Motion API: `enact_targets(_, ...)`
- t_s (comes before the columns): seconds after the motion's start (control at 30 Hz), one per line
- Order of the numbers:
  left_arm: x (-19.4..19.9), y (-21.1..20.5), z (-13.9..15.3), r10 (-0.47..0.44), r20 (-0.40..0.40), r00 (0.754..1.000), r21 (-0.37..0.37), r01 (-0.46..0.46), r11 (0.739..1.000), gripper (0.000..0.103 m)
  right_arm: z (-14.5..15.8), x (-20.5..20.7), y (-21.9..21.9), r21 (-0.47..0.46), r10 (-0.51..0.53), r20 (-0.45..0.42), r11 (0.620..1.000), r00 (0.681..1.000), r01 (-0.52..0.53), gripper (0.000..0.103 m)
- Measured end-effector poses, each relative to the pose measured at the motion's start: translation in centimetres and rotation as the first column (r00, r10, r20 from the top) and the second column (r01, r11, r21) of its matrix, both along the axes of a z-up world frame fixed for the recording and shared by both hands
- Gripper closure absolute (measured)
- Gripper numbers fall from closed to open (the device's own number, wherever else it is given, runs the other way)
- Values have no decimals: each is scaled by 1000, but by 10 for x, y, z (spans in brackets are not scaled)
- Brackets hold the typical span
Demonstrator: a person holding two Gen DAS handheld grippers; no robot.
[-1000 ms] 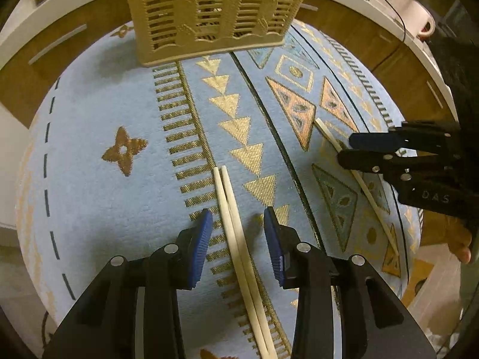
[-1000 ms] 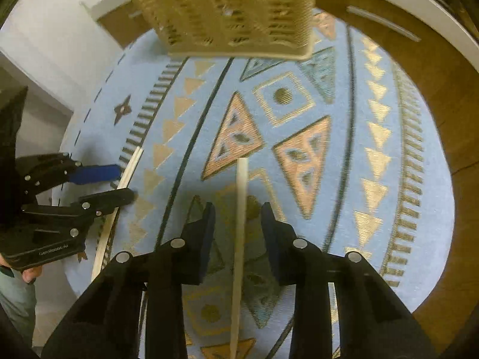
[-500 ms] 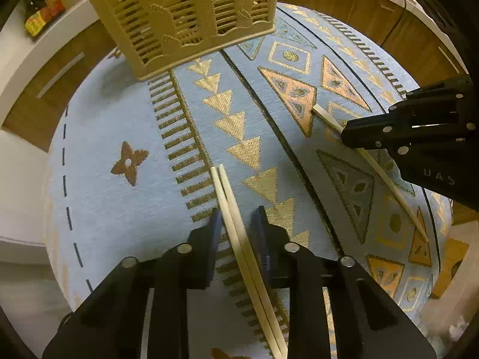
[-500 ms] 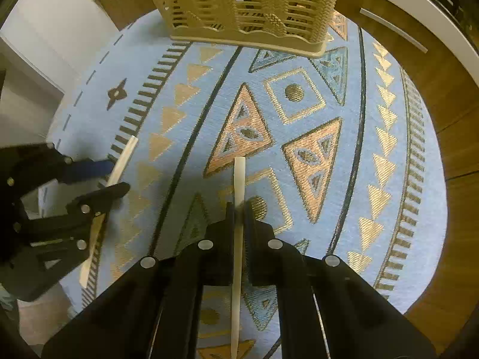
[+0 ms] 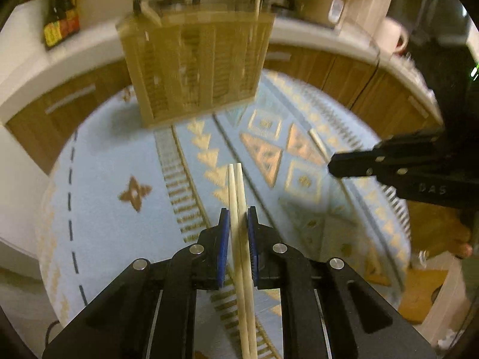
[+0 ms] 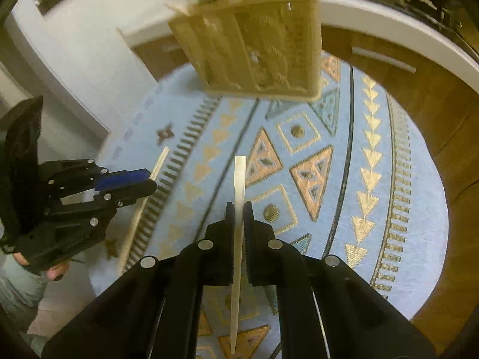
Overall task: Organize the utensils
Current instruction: 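Lift the chopsticks over the beige caddy and release them inside with both grippers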
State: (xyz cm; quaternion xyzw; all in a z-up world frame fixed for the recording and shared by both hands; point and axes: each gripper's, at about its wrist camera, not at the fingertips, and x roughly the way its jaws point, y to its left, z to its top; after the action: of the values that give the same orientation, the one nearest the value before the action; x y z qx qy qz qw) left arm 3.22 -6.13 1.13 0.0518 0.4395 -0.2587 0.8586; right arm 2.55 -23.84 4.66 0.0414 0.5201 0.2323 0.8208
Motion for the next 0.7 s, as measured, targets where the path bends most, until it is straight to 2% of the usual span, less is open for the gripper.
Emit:
enact_targets(0.13,-15,16,27,16,96,995,-128,-4,992,93,20,-13,-4,97,-3,93,995,996,-6,99)
enact_targets(0.2,-16,20,40,21,145,989,-164,3,986,94,31,-12,-7,133,-5,130,991,991,-12,99)
enact_targets(0.27,-17,21,55,37,198,979,-178,-1,984,95,53,-9,-10,183,-11,171,983,985,-21,99)
enact_targets(0.4,-15,22,91,61,289,955,-225,6,974,95,88,-4,-10,206,-20,255,978,967,-34,99)
enact_targets(0.53,-7,22,122,88,360,929,-257,9,966,97,123,10,-6,223,-50,350,974,935,-32,99)
enact_targets(0.57,-4,22,129,92,377,922,-262,11,965,101,129,12,-6,227,-61,368,974,928,-26,99)
enact_targets(0.7,11,23,160,124,440,889,-306,18,952,101,154,32,-8,253,-121,431,967,894,8,99)
